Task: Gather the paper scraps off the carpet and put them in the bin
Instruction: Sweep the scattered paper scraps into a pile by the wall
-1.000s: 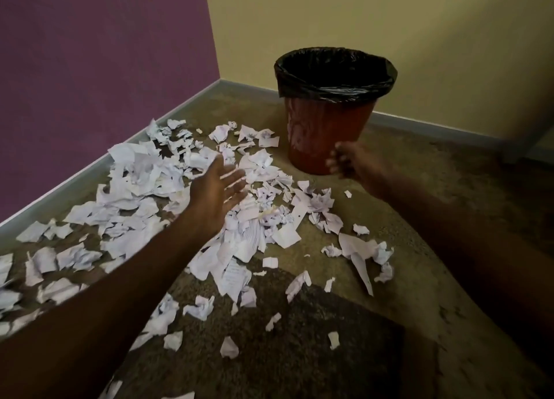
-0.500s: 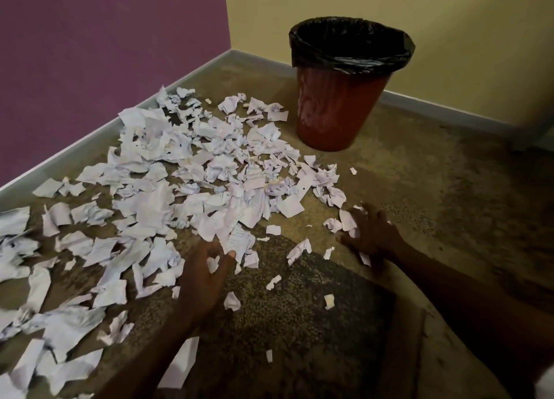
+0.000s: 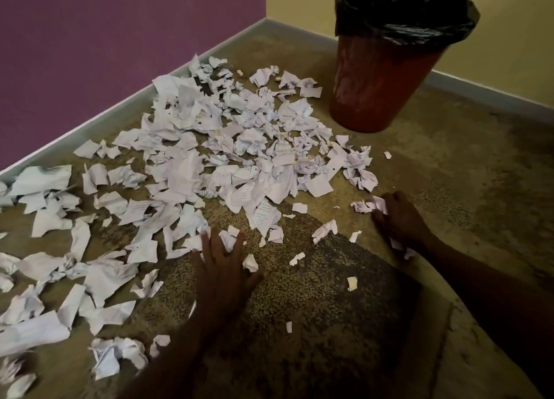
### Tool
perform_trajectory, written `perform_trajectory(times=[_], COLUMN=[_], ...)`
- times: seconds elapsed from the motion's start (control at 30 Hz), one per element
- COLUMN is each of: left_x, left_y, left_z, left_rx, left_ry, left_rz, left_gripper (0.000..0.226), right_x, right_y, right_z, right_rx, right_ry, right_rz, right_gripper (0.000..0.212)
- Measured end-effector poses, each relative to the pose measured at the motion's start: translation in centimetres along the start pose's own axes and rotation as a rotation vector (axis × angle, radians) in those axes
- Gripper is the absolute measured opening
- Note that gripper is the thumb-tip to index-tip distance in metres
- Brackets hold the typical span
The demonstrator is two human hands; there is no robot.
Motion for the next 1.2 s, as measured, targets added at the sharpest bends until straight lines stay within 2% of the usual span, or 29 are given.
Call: perform_trajectory(times=[0.07, 0.13, 0.23, 0.3, 0.43, 0.5, 0.6, 0.67, 0.77, 0.87, 0.97, 1.07, 1.2], left_x=[-0.9, -1.4, -1.6, -1.5, -1.3, -1.2, -0.8, -0.3, 0.8, 2.3, 3.8, 4.3, 3.6], left_y=[-0.7, -0.9, -0.8, -0.7, -1.3, -2.3, -3.6, -4.0, -4.6, -6.2, -7.8, -8.9, -10.1], left_z=[0.3, 0.2, 0.4, 0.7, 0.1, -0.3, 0.2, 0.4, 0.4, 0.1, 0.3, 0.5, 0.2], left_rx=[-0.041, -0.021, 0.086, 0.186, 0.316, 0.322, 0.201, 0.119, 0.074, 0.04, 0.023, -0.001, -0.048], left_ry=[-0.026, 0.032, 0.183, 0.266, 0.377, 0.345, 0.211, 0.176, 0.191, 0.157, 0.091, -0.036, -0.088], left_rz=[0.101, 0.16, 0.164, 0.129, 0.064, 0.11, 0.174, 0.139, 0.083, 0.028, 0.06, 0.092, 0.13], left_gripper=[0.076, 0.068, 0.055, 0.046, 0.037, 0.034, 0.05, 0.073, 0.1, 0.107, 0.098, 0.079, 0.059], right_x=[-0.3, -0.8, -2.4, -3.8, -6.7, -8.0, -9.7, -10.7, -12.1, -13.2, -13.1, -12.0, -11.1], right_y=[-0.2, -0.3, 0.6, 1.5, 1.6, 1.6, 2.5, 3.5, 5.1, 6.3, 6.2, 5.5, 4.9], right_z=[-0.2, -0.6, -1.3, -1.3, -0.6, -0.2, 1.0, 1.6, 2.3, 3.5, 4.7, 4.8, 4.9], right_rx=[-0.017, -0.04, -0.126, -0.178, -0.211, -0.288, -0.366, -0.405, -0.34, -0.158, -0.053, -0.038, -0.075], right_ry=[-0.054, -0.144, -0.339, -0.398, -0.272, -0.155, -0.094, 0.016, 0.102, 0.192, 0.137, 0.071, -0.02], right_rz=[0.041, 0.089, 0.061, 0.003, -0.157, -0.185, -0.159, -0.117, -0.156, -0.309, -0.356, -0.386, -0.379], right_gripper=[0.034, 0.029, 0.024, 0.032, 0.035, 0.041, 0.061, 0.082, 0.098, 0.088, 0.066, 0.049, 0.043])
Point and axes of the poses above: each hand's wrist, its own y-axis away from the middle knuckle, its own z-axis out of the palm, x = y × z, the point moved 2 cm from there along -y, towards the middle knuckle, and after that the axes turned 7 degrees about z, right-handed, at the moved point
